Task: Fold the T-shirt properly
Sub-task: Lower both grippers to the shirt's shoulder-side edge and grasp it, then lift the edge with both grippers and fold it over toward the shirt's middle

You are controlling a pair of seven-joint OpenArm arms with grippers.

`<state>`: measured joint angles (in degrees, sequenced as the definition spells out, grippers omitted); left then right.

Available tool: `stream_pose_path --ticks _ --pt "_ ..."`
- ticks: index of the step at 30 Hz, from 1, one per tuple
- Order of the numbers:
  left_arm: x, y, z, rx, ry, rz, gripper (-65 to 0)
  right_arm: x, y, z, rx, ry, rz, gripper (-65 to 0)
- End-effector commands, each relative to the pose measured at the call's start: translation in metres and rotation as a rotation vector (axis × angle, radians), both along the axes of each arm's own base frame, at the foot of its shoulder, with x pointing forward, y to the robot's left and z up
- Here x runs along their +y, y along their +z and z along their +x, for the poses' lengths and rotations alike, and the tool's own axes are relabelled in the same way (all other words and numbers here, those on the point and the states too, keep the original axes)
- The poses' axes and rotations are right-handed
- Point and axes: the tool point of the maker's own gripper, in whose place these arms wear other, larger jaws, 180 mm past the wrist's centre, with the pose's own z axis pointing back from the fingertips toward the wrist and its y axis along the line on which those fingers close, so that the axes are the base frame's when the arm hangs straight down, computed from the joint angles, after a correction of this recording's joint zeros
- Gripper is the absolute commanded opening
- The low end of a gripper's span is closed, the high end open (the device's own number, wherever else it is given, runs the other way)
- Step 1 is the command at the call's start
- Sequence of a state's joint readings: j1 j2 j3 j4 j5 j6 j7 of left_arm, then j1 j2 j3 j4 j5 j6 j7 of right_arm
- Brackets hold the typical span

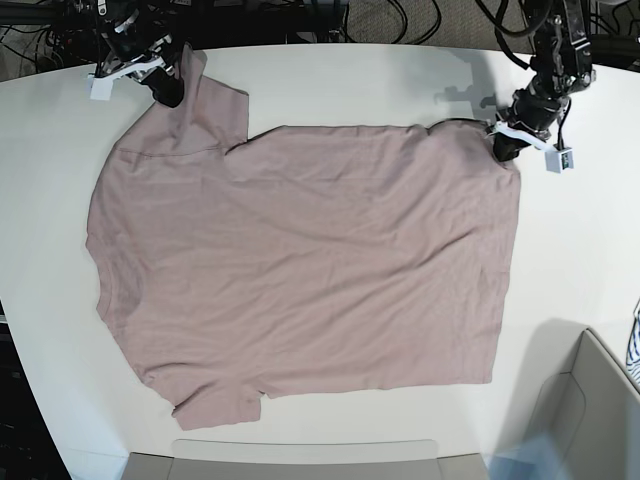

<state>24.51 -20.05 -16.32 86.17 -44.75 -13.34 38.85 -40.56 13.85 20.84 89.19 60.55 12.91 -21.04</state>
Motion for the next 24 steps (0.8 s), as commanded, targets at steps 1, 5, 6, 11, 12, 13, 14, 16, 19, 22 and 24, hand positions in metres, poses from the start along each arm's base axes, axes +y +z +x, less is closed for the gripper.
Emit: stream_pose_path --ticks 1,5,6,11,12,13,14,16,19,22,24 --pt "0.01 -0.007 -0.022 0.086 0.001 0.043 -65.0 -0.008 0.003 -0.004 0.017 0.015 -0.037 -65.0" --pt "0.023 0.017 -0.029 0.041 0.029 0.087 -65.0 -0.031 0.023 -0.007 -0.015 -0.022 -0.094 -65.0" --pt "0.027 0.021 -0.031 0.035 0.039 0.096 -65.0 -0.039 0.028 -0.01 -0.021 -0.046 -0.108 -65.0" --pt "0.037 0.035 -0.039 0.022 0.056 0.128 -65.0 -0.081 0.059 -0.012 -0.073 -0.119 -0.213 -65.0" --pt "0.037 0.038 -0.038 0.015 0.053 0.133 -65.0 -0.085 0.065 -0.012 -0.083 -0.123 -0.229 -65.0" --pt "0.038 0.043 -0.036 0.001 0.053 0.141 -65.0 -0.089 0.071 -0.01 -0.095 -0.123 -0.245 -65.0" --pt "0.04 0.048 -0.033 -0.013 0.055 0.148 -65.0 -0.091 0.077 -0.008 -0.109 -0.12 -0.254 -65.0" --pt "0.04 0.053 -0.03 -0.028 0.054 0.155 -65.0 -0.09 0.084 -0.004 -0.125 -0.111 -0.262 -65.0" --pt "0.041 0.057 -0.026 -0.041 0.054 0.16 -65.0 -0.078 0.093 0.008 -0.146 -0.064 -0.254 -65.0" --pt "0.041 0.06 -0.019 -0.059 0.058 0.16 -65.0 -0.071 0.098 0.022 -0.163 -0.023 -0.257 -65.0" --pt "0.04 0.064 -0.009 -0.076 0.057 0.155 -65.0 -0.069 0.098 0.031 -0.161 0.009 -0.283 -65.0"
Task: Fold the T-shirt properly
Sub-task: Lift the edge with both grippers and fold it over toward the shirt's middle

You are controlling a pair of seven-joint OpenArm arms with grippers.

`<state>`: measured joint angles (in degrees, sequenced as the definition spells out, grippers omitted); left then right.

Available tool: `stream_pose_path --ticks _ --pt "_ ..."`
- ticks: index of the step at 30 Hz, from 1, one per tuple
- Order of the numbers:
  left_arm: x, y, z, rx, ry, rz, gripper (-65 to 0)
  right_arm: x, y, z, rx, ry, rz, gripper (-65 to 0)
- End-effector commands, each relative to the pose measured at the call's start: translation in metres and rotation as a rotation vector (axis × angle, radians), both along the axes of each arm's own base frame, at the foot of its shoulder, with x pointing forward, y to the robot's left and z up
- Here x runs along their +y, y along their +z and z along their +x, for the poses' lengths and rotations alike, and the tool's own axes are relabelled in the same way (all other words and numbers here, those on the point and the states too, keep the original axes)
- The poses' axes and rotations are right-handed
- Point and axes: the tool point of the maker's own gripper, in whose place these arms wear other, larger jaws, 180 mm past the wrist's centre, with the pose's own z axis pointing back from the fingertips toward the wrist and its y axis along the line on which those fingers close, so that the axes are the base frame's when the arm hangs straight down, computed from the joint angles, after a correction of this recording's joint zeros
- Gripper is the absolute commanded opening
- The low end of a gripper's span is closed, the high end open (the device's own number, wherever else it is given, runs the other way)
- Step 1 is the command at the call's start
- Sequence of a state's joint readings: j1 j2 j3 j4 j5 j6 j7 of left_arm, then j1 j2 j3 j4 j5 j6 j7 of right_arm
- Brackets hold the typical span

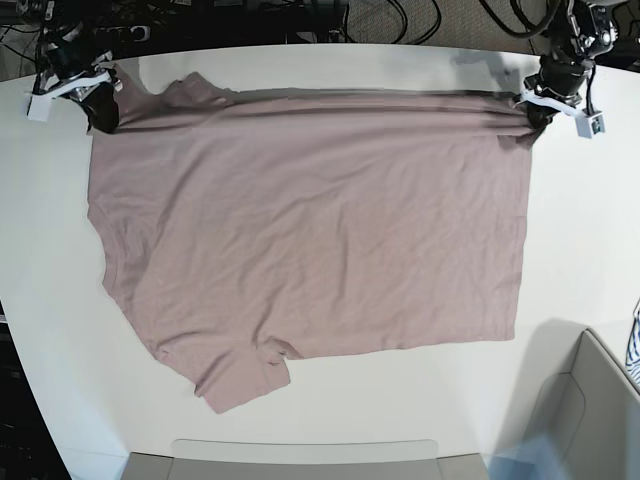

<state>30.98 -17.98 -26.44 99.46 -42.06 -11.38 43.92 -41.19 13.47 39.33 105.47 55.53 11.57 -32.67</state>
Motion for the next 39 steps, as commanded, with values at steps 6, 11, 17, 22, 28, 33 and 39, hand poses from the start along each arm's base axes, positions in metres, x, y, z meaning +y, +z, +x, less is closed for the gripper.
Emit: stream_pose_path --ticks 6,11,17,22,28,33,39 --pt "-0.001 0.02 0.039 -0.05 -0.029 -0.011 -65.0 0.001 0.018 0.037 -0.024 0.086 -0.18 -65.0" --pt "-0.005 0.034 0.067 -0.091 -0.043 -0.024 -65.0 0.0 0.03 0.063 -0.045 0.103 -0.253 -65.0" --pt "-0.001 0.052 0.101 -0.135 0.013 -0.052 -65.0 0.008 0.04 0.099 -0.064 0.149 -0.338 -65.0" --pt "0.005 0.042 0.127 -0.127 0.061 -0.12 -65.0 0.029 0.031 0.132 -0.054 0.224 -0.403 -65.0" --pt "0.016 0.028 0.148 -0.104 0.107 -0.152 -65.0 0.035 0.016 0.168 -0.027 0.247 -0.405 -65.0" --pt "0.005 0.021 0.169 -0.062 0.049 -0.081 -65.0 0.029 0.01 0.195 -0.01 0.231 -0.394 -65.0" --pt "0.005 0.025 0.188 -0.089 0.04 -0.041 -65.0 0.03 0.0 0.217 -0.032 0.227 -0.408 -65.0"
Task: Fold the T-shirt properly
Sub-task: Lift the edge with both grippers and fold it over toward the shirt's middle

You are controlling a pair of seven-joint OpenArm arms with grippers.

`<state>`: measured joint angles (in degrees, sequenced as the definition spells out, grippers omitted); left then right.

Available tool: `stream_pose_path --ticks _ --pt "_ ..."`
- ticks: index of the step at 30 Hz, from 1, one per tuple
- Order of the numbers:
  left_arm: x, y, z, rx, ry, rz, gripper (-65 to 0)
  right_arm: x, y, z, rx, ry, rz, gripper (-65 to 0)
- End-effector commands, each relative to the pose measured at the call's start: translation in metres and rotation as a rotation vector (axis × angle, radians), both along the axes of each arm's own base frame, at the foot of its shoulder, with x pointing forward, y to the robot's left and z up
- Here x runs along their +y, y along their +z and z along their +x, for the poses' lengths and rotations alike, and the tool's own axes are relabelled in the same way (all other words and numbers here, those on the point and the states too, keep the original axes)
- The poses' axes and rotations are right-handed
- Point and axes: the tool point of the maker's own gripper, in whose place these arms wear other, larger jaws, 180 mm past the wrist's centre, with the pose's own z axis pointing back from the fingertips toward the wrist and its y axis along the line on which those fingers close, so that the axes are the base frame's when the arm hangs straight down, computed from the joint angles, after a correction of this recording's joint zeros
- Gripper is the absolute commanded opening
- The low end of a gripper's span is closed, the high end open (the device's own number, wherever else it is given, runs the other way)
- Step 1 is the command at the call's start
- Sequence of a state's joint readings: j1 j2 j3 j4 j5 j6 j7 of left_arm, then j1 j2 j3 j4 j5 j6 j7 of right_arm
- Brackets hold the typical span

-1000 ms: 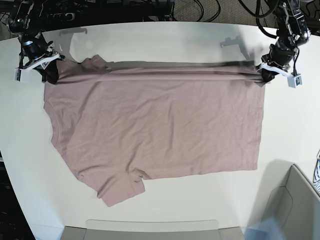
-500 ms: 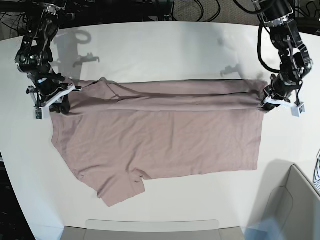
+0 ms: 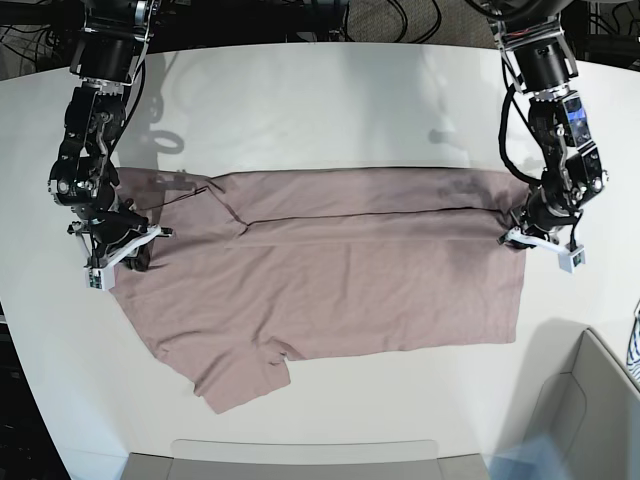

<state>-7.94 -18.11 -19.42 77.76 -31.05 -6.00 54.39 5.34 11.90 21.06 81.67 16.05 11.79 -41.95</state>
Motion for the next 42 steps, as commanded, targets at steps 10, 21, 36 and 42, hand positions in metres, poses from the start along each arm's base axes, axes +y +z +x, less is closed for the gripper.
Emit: stream_pose_path --ticks 10,21,36,42 --pt "0.015 0.003 0.007 -0.022 0.028 0.022 -63.6 -0.002 0.01 0.023 -0.086 -0.01 0.017 -65.0" --pt "0.037 0.066 -0.001 -0.184 0.061 0.132 -49.4 -0.011 0.062 0.012 -0.231 -0.016 -0.04 -34.1" --pt "-0.049 0.005 0.004 -0.106 -0.163 0.15 -65.0 -0.02 0.007 -0.003 -0.082 -0.05 -0.007 -61.5" --pt "-0.063 -0.05 -0.006 0.03 -0.226 0.175 -65.0 -0.017 -0.029 -0.011 0.035 0.012 -0.041 -65.0"
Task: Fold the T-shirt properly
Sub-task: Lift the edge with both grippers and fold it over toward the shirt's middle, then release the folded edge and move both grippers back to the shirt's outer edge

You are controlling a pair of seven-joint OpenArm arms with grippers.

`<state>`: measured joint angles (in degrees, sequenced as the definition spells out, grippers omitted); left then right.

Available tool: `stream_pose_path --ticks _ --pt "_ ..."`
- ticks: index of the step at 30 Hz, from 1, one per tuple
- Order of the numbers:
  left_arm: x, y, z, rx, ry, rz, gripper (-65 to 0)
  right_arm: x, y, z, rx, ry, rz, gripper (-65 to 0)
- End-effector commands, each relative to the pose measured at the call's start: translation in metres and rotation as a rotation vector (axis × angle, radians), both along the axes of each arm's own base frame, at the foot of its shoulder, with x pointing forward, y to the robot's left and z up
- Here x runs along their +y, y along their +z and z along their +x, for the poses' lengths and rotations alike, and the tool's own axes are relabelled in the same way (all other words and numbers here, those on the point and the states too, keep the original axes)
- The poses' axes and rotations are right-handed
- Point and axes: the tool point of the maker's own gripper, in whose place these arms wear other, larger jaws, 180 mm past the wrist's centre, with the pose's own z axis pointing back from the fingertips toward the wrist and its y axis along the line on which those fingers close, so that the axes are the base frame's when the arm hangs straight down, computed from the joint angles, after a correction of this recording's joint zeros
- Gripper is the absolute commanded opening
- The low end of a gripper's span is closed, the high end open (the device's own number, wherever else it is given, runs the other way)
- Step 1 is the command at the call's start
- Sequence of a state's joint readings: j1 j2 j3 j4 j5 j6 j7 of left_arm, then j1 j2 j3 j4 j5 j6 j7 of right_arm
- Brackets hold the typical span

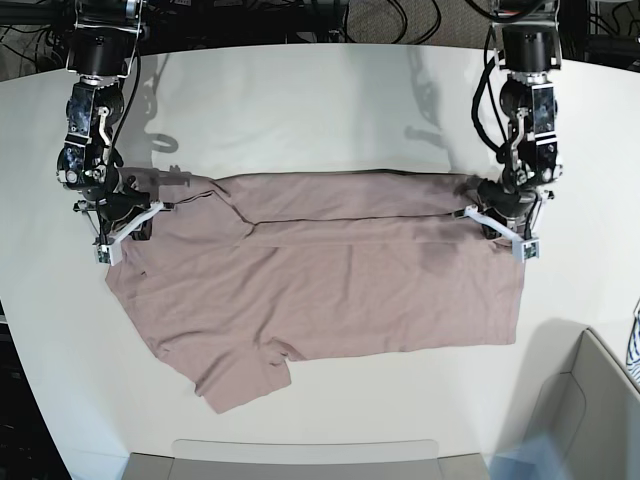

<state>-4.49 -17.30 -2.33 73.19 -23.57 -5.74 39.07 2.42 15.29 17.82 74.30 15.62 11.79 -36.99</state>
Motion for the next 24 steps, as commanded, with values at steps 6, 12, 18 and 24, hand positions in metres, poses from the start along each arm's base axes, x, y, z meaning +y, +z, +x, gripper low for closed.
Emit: stream_pose_path --ticks 6,12,18,24 --pt "0.011 -0.041 -0.081 0.165 -0.025 0.044 -65.0 -0.003 -0.013 -0.039 0.034 0.024 -0.029 -65.0" --pt "0.016 -0.048 -0.148 0.237 -0.069 0.088 -65.0 -0.015 -0.015 -0.086 0.067 0.015 -0.065 -65.0" --pt "0.018 -0.043 -0.187 0.282 -0.097 0.11 -65.0 -0.043 0.003 -0.118 0.068 -0.009 -0.139 -65.0" --pt "0.033 -0.041 -0.235 0.35 -0.063 0.129 -65.0 -0.061 0.006 -0.155 0.118 -0.018 -0.191 -65.0"
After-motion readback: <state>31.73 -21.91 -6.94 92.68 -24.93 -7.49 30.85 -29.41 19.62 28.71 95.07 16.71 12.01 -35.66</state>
